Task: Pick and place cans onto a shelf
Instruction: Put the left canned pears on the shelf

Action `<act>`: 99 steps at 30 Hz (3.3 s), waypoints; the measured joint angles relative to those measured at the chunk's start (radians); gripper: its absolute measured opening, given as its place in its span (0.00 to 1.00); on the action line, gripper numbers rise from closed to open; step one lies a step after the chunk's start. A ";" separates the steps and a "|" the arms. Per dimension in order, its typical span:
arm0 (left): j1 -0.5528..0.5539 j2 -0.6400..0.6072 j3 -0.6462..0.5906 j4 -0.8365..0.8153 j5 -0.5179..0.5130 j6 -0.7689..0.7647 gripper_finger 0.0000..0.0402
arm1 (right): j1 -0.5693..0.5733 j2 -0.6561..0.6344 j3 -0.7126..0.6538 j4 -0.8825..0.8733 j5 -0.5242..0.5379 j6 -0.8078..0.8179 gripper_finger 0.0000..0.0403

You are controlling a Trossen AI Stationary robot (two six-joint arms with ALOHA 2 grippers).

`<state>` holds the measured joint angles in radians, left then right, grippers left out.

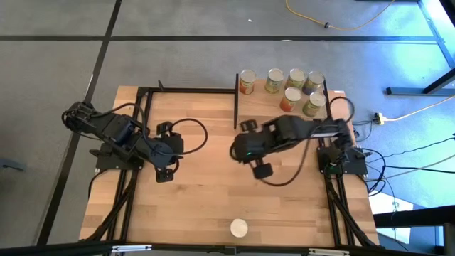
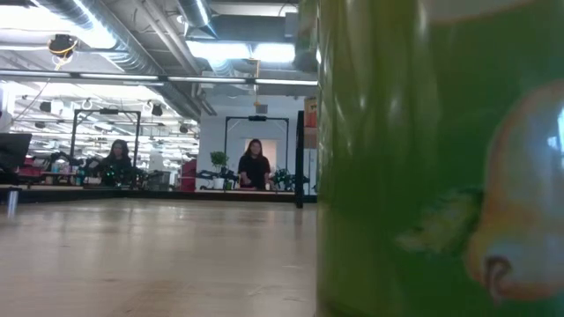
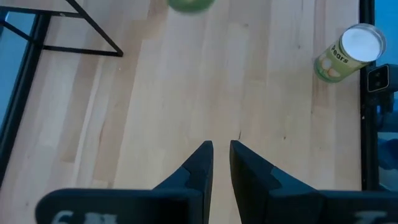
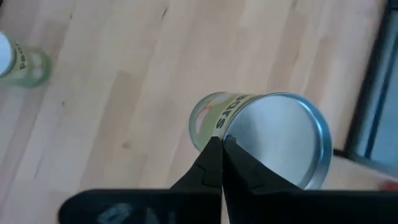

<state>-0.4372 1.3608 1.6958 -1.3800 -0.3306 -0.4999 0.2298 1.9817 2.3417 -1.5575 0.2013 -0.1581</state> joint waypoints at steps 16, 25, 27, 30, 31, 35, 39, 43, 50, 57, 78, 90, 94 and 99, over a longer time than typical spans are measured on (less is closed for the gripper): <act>0.083 -0.001 0.000 0.005 -0.002 0.013 0.12 | -0.143 -0.218 -0.006 -0.015 0.106 -0.008 0.00; 0.146 -0.001 0.000 0.005 -0.001 0.013 0.12 | -0.297 -0.358 -0.219 -0.014 0.073 -0.076 0.00; 0.162 -0.001 0.000 0.005 -0.001 0.013 0.12 | -0.327 -0.393 -0.296 -0.007 0.067 -0.084 0.00; 0.186 -0.001 0.000 0.005 -0.002 0.014 0.12 | -0.369 -0.448 -0.407 0.061 0.054 -0.099 0.00; 0.194 -0.001 0.000 0.005 -0.002 0.014 0.12 | -0.383 -0.466 -0.443 0.088 0.045 -0.112 0.00; 0.220 -0.001 0.000 0.005 -0.002 0.014 0.12 | -0.431 -0.514 -0.568 0.200 0.022 -0.163 0.00; 0.240 -0.001 0.000 0.005 0.001 0.015 0.12 | -0.479 -0.527 -0.656 0.261 0.010 -0.199 0.00; 0.254 -0.001 0.000 0.005 0.003 0.015 0.12 | -0.518 -0.527 -0.717 0.310 0.005 -0.250 0.00; 0.271 0.000 0.000 0.005 0.007 0.014 0.12 | -0.600 -0.527 -0.769 0.366 -0.041 -0.295 0.00; 0.285 0.000 0.000 0.006 0.007 0.014 0.12 | -0.652 -0.527 -0.776 0.360 -0.071 -0.321 0.00; 0.295 0.000 0.000 0.006 0.007 0.014 0.12 | -0.679 -0.527 -0.776 0.352 -0.107 -0.345 0.04; 0.295 0.000 0.000 0.006 0.007 0.014 0.12 | -0.679 -0.527 -0.776 0.358 -0.107 -0.348 0.02; 0.295 0.000 0.000 0.006 0.007 0.014 0.12 | -0.679 -0.527 -0.776 0.358 -0.108 -0.345 0.06; 0.295 0.000 0.000 0.005 0.007 0.014 0.12 | -0.679 -0.527 -0.776 0.359 -0.108 -0.345 0.09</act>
<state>-0.1421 1.3609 1.6958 -1.3746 -0.3241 -0.4858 -0.4488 1.4548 1.5661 -1.1987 0.0933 -0.5030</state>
